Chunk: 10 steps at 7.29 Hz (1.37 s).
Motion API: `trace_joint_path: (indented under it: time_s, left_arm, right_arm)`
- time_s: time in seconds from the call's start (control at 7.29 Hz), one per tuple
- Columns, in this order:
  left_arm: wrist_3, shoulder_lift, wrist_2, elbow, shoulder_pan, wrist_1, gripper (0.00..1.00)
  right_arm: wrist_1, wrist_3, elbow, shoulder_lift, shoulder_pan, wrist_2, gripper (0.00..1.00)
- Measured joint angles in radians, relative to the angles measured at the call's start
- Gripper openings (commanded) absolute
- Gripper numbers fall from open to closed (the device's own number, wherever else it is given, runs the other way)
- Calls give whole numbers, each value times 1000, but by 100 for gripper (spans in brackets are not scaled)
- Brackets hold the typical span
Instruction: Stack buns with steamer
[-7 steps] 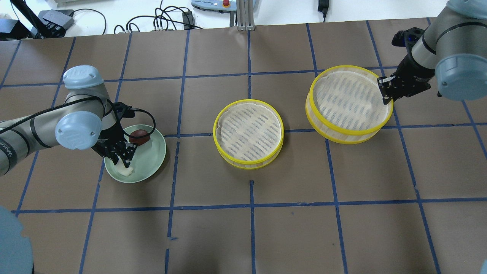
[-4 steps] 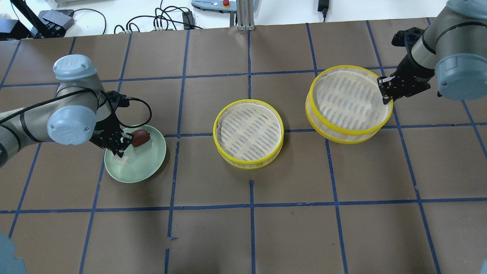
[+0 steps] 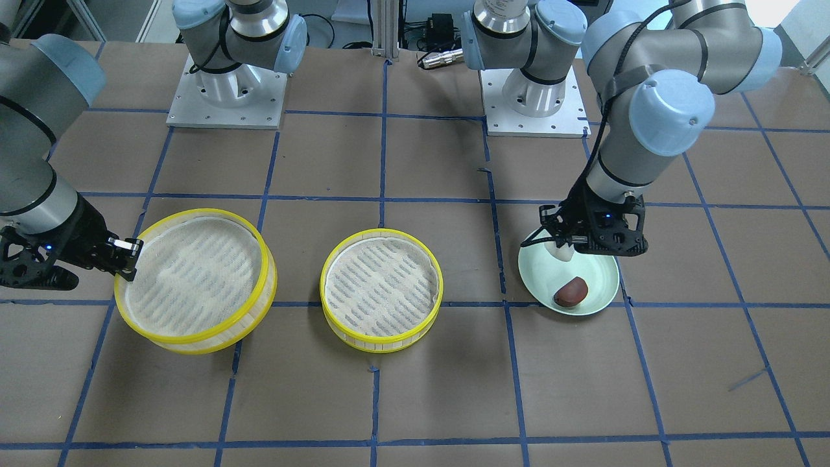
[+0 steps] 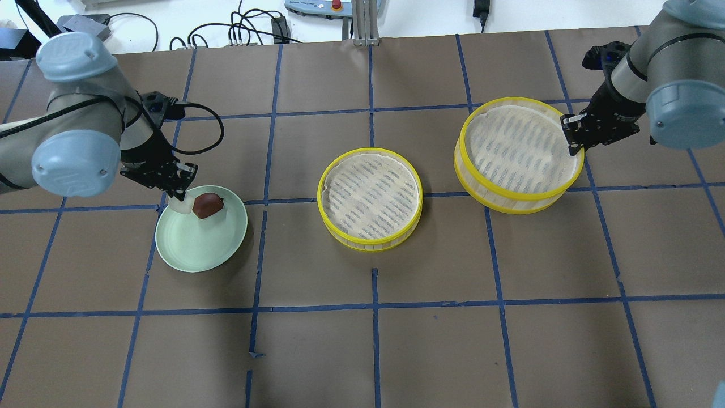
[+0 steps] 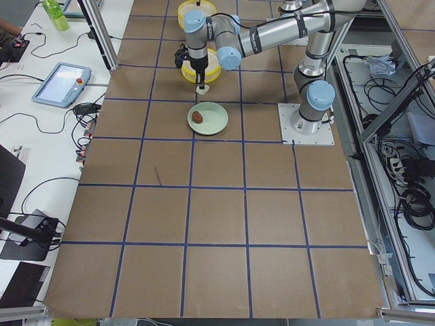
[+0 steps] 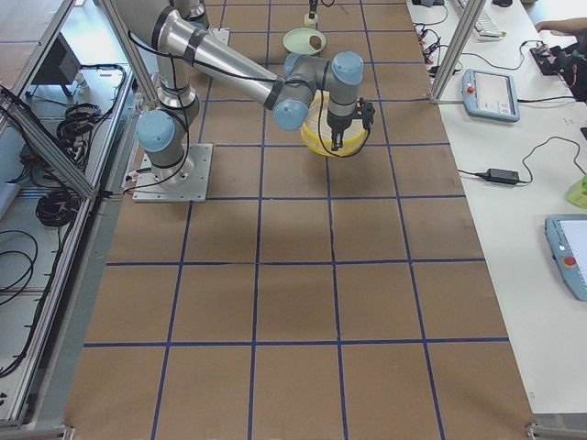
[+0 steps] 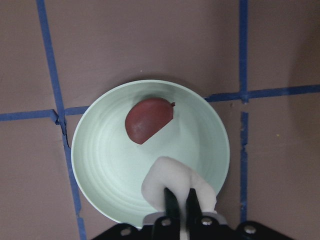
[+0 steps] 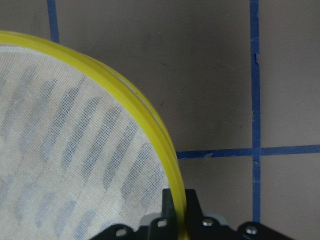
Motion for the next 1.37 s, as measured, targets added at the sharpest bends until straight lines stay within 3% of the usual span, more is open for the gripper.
trace_joint_path:
  time_s: [0.41,0.55,0.69,0.82,1.37]
  left_arm:
    - [-308,-103,-118,22,-210,197,7]
    - [-385,-159,-164,43,-259,281,25]
    - [-439,-211,-193,65,-293,334,85]
    - [-476,-248,-205,76,-312,358,100]
    - [-488,-263,-206,67,-324,371,100]
  right_arm:
    - [-2,-1,1,2,0,-2,5]
    - [-2,-1,1,2,0,-1,5]
    - [-2,0,1,1,0,0,5]
    - [-2,1,1,0,0,1,5]
    - [-9,41,-2,0,41,3,5]
